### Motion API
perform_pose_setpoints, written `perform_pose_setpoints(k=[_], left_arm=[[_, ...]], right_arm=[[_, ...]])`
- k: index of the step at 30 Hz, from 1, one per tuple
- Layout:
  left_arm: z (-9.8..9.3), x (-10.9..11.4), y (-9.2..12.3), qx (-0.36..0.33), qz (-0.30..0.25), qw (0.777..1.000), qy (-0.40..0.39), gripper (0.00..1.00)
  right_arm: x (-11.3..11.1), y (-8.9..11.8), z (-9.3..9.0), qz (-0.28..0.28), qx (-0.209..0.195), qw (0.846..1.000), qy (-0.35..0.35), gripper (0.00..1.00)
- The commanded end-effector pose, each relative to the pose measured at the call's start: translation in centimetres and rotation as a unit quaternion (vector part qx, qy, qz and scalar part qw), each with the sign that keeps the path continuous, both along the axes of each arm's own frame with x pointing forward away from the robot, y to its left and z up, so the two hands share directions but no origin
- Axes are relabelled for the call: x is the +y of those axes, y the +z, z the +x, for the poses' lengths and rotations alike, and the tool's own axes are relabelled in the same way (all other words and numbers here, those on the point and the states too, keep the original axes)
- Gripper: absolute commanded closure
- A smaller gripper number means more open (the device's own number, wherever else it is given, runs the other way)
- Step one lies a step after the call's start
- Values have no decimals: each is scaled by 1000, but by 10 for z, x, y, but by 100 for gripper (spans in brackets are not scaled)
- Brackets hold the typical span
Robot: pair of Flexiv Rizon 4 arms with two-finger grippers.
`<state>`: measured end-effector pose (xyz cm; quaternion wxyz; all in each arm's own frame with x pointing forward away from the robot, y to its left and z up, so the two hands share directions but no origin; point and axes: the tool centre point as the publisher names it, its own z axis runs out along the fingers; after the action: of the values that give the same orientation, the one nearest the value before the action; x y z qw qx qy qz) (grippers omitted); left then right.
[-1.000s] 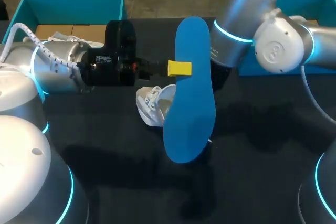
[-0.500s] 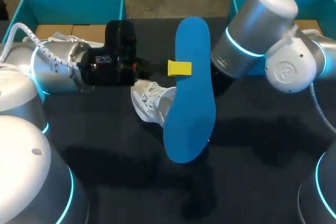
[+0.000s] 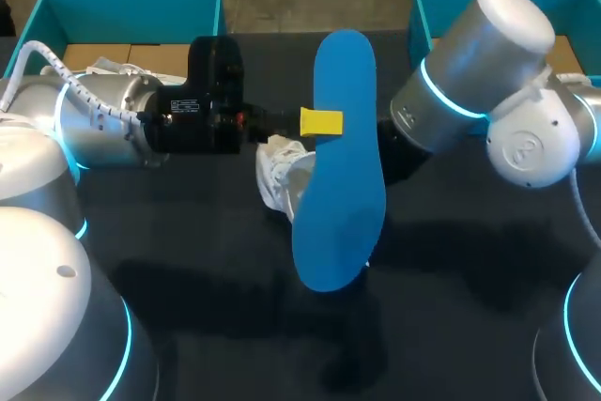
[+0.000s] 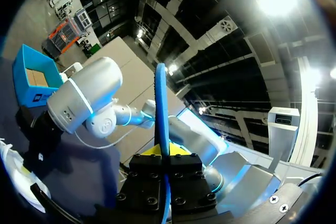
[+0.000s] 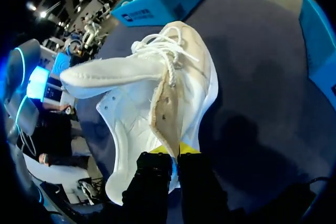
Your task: Take the shoe out of the shoebox, open the shoe tongue, remove and reinsert the insole, then place the shoe into the shoebox
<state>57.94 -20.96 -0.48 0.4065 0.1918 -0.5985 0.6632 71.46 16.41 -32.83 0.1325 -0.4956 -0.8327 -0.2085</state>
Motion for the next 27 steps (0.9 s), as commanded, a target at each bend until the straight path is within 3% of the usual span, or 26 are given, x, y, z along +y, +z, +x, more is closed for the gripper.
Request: perform_pose_setpoints(k=[1,12,27], left_arm=[[0,-1,0,0,0,1000,0,100],[0,-1,0,0,0,1000,0,100],[0,-1,0,0,0,1000,0,100]], right_arm=[[-3,-1,-13,11,-13,999,-34,100],[10,-19,-9,25,-13,998,-60,100],[-1,-41,-18,20,-5,995,-95,100]])
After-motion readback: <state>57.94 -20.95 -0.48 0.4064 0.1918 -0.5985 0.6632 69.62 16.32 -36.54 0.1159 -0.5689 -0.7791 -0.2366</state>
